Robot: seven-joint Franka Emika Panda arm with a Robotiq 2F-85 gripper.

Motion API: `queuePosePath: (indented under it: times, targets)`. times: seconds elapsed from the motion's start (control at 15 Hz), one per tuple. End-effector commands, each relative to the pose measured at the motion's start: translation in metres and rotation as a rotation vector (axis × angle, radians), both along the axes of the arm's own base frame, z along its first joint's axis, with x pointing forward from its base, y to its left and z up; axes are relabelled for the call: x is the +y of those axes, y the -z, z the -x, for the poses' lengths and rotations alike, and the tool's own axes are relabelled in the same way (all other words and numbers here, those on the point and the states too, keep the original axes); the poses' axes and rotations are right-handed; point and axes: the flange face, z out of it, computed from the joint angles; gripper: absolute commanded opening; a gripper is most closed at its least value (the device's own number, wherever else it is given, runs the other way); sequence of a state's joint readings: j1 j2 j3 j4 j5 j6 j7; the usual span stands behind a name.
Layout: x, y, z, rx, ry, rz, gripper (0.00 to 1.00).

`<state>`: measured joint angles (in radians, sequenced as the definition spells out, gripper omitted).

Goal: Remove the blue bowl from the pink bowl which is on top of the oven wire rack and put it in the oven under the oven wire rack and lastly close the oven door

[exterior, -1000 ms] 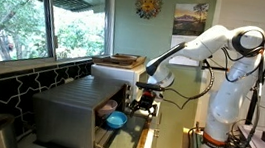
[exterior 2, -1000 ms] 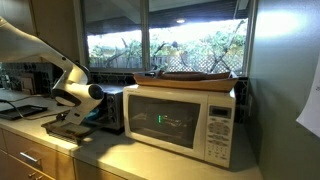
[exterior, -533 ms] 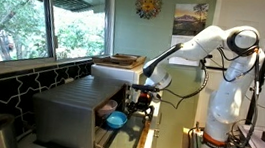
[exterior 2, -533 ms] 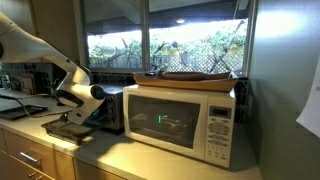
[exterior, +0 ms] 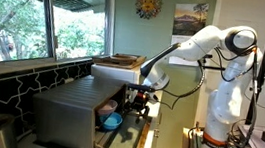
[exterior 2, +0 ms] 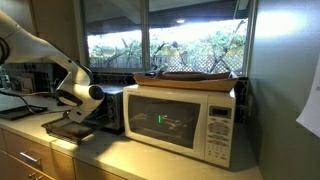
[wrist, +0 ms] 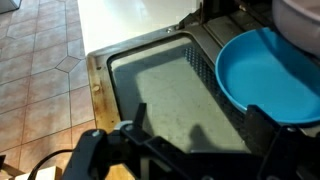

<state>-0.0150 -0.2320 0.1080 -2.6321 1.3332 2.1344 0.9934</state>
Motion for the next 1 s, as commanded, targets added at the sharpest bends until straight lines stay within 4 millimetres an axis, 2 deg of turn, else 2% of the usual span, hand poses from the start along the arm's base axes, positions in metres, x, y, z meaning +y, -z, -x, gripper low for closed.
queuePosePath:
  times: [0.0, 0.27, 0.6, 0.8, 0.93]
  targets:
    - [0.015, 0.004, -0.013, -0.028, 0.050, -0.023, 1.00]
    - [0.023, 0.001, -0.022, -0.063, 0.104, -0.057, 1.00]
    - [0.019, -0.002, -0.019, -0.066, 0.124, -0.065, 1.00]
    - [0.017, -0.004, -0.011, -0.044, 0.062, -0.082, 1.00]
    - [0.009, -0.011, -0.002, -0.097, 0.005, -0.061, 1.00]
